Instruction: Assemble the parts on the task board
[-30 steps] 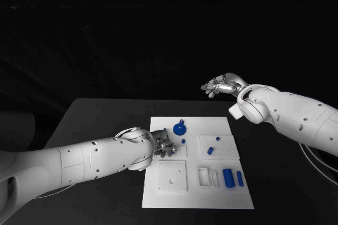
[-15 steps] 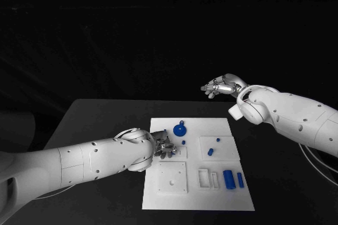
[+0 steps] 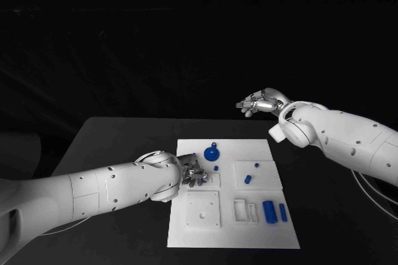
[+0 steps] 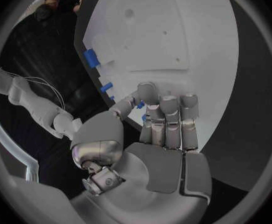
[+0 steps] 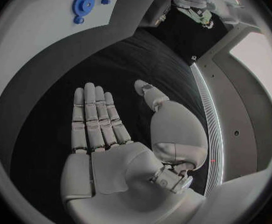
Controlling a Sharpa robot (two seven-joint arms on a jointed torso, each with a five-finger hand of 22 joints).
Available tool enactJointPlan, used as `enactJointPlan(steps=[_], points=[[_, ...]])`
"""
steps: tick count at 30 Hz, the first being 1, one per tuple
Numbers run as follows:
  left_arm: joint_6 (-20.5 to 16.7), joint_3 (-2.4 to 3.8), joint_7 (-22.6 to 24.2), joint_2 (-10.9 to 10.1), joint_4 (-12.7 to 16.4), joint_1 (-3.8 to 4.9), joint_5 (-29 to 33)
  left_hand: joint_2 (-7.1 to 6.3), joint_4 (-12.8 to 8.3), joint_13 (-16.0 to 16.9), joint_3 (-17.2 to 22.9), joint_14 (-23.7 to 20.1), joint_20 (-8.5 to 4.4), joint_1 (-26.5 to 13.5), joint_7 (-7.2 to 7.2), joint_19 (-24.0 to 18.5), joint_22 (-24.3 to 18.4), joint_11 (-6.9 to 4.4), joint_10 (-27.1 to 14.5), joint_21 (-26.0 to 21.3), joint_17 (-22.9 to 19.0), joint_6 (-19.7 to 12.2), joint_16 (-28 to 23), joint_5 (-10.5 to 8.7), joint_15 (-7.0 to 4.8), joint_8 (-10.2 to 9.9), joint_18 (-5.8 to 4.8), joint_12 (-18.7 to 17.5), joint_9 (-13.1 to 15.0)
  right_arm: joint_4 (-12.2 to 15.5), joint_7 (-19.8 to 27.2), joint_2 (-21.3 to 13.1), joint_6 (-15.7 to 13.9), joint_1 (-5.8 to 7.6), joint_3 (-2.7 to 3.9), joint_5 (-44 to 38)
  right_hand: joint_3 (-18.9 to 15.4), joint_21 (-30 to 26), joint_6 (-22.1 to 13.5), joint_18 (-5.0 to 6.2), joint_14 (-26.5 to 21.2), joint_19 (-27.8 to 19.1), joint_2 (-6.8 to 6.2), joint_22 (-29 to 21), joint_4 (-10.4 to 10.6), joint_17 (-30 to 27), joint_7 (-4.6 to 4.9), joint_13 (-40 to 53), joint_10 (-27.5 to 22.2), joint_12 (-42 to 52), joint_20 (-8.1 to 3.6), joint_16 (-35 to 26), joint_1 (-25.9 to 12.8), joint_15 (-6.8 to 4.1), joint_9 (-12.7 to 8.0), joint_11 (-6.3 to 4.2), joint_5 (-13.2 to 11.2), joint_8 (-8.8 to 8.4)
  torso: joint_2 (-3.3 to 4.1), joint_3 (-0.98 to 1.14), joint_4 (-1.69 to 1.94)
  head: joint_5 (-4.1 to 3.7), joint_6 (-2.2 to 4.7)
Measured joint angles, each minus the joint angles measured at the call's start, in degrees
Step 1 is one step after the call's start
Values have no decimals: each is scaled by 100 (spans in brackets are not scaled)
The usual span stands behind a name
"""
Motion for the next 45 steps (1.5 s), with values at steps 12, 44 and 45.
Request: enactJointPlan(steps=[12,44,45], points=[[13,-5,-3,13,-57,0,74,-382,181,-97,-51,-112,-1,-198,-138,42,-5,9,-8,-75,-67,138,0,-421,-110,-62,1,-22,17,3,-4,-1,5,-2,0,-1,0,-22,0,0,0,0,0,-1,0,0,0,-10,0,0,0,0,0,0,-5,0,0,0,0,1,4,-7,-4],[-15,-6,-10,-44,-54,-6,176,-910,570,-154,-156,-145,-21,-389,-442,62,25,-126,-265,-176,-121,459,0,-964,-141,-102,1,-22,81,9,-11,-35,14,-16,0,-3,-15,-22,-14,1,-21,-22,0,3,-16,-4,14,-30,-21,0,21,0,0,18,-14,21,0,0,-2,-5,-2,-12,0],[-17,-3,-10,-47,-53,-6,184,-942,577,-154,-163,-145,-21,-382,-442,62,30,-126,-265,-176,-121,459,0,-964,-141,-102,0,-22,83,9,-11,-35,14,-17,0,-3,-15,-22,-14,0,-21,-22,0,3,-16,-4,14,-34,-21,0,21,0,0,18,-14,21,0,0,-2,-5,-1,-13,2]])
